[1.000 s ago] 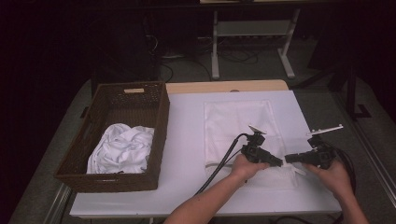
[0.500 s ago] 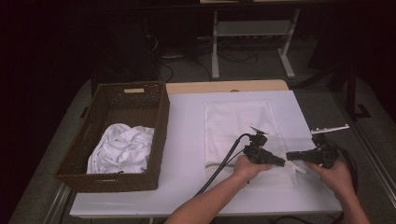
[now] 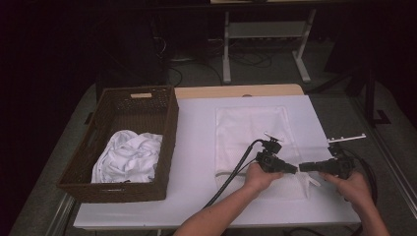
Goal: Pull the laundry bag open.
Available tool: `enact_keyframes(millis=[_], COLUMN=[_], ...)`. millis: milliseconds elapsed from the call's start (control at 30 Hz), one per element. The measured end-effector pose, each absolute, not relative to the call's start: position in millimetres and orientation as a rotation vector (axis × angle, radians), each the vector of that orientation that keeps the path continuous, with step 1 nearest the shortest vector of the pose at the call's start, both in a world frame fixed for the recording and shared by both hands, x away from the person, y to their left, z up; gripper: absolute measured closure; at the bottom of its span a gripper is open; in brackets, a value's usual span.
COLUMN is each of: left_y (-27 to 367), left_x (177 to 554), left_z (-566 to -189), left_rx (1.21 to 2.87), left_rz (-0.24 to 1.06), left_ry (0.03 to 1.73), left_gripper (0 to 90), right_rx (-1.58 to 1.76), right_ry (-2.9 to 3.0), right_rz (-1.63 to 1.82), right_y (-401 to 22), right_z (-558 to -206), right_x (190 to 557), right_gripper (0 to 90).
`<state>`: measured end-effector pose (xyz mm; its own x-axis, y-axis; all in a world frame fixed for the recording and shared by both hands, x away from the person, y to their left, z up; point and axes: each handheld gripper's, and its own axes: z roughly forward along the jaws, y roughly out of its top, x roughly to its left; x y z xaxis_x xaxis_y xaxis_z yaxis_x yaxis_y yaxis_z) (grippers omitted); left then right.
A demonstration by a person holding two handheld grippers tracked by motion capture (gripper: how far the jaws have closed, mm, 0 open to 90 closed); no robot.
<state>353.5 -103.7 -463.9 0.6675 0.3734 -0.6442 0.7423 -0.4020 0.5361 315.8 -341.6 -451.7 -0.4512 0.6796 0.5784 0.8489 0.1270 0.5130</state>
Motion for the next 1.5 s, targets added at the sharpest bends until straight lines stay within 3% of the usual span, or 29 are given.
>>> enact_keyframes(millis=[300, 1500], left_y=[-101.0, -47.8], left_x=[349.2, 348.6], left_z=[-459.5, -449.2], left_rx=[2.04, 2.002], left_rz=[-0.485, -0.431], left_ry=[0.848, 0.883], left_gripper=[86.5, 86.6], right_rx=[-1.506, -1.558], right_ry=[-2.22, -2.223], right_rz=[-1.222, -1.22], right_y=[-339.4, -349.5], right_z=[-449.8, -448.6], right_x=[314.0, 309.5], right_gripper=[84.9, 85.7])
